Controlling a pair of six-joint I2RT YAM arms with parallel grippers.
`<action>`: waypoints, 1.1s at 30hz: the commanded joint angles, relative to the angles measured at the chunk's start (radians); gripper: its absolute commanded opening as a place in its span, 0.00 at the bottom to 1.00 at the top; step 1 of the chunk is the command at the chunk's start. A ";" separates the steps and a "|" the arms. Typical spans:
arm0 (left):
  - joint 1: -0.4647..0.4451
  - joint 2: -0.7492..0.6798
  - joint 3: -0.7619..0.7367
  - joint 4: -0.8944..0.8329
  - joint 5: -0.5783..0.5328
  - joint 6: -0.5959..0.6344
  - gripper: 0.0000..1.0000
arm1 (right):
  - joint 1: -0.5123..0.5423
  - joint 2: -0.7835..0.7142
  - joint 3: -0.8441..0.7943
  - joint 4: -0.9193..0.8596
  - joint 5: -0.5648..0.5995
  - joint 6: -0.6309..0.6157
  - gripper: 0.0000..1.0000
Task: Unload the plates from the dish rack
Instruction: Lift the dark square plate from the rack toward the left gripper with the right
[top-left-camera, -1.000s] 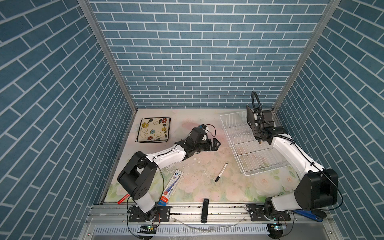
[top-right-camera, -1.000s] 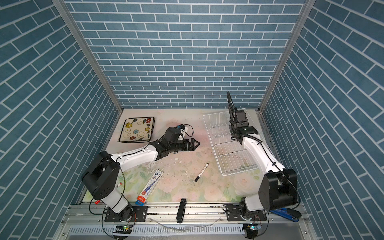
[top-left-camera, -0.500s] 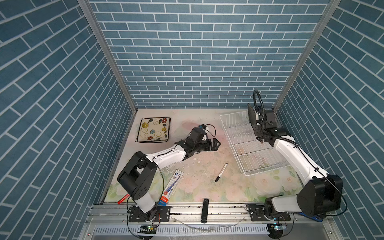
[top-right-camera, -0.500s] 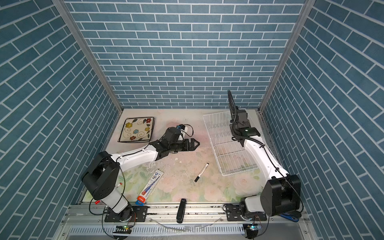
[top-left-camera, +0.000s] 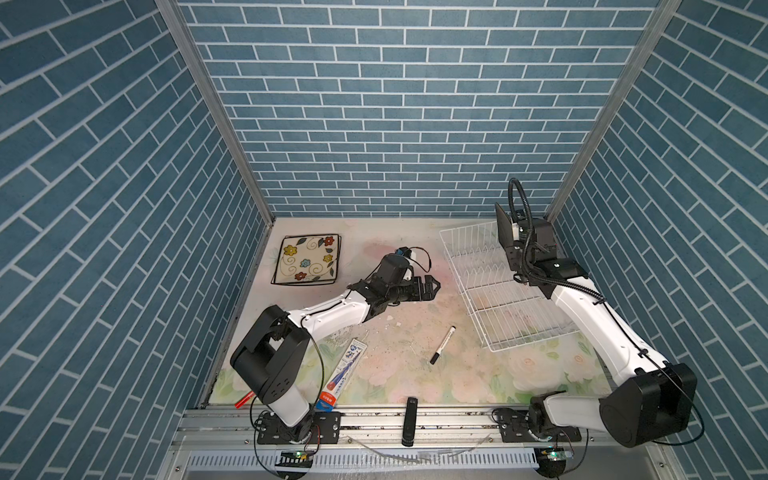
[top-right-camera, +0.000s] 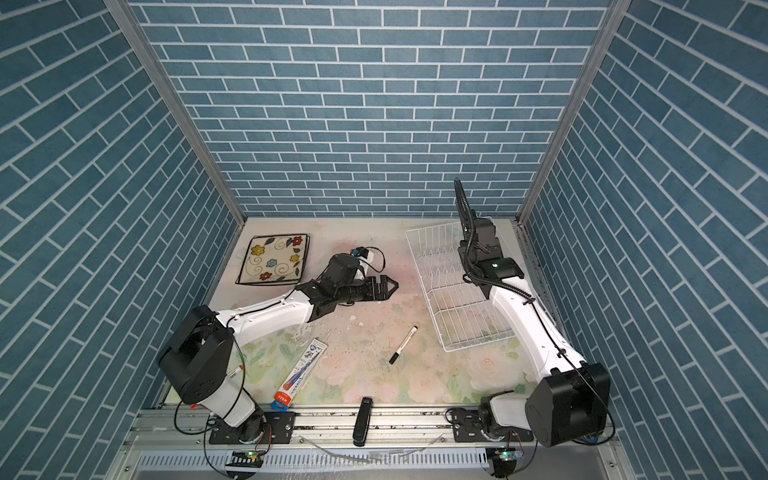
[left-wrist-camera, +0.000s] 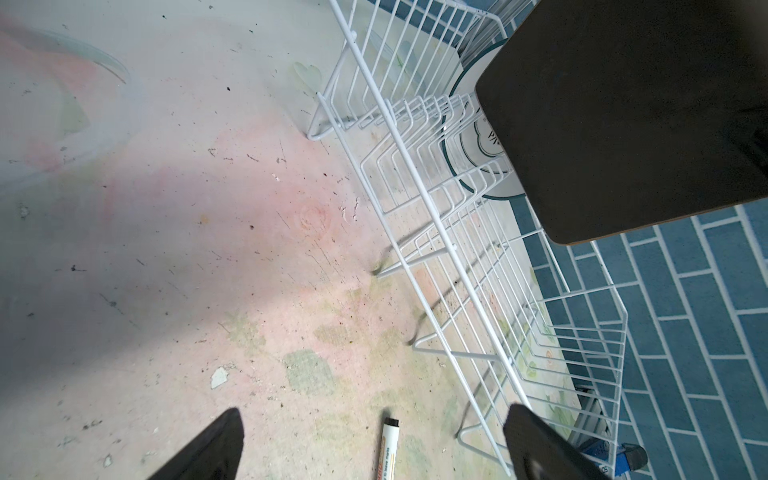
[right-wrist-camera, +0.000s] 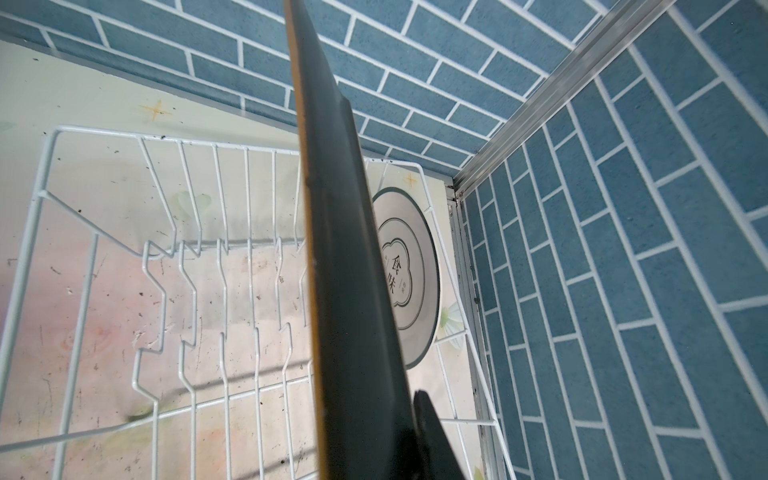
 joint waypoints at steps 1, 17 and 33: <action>0.003 -0.028 -0.015 0.026 0.000 0.003 1.00 | 0.014 -0.070 0.041 0.159 0.069 -0.021 0.00; 0.125 -0.091 -0.142 0.263 0.130 -0.194 1.00 | 0.071 -0.149 0.093 0.111 -0.091 0.180 0.00; 0.221 -0.216 -0.174 0.244 0.215 -0.213 1.00 | 0.071 -0.219 0.079 0.235 -0.358 0.536 0.00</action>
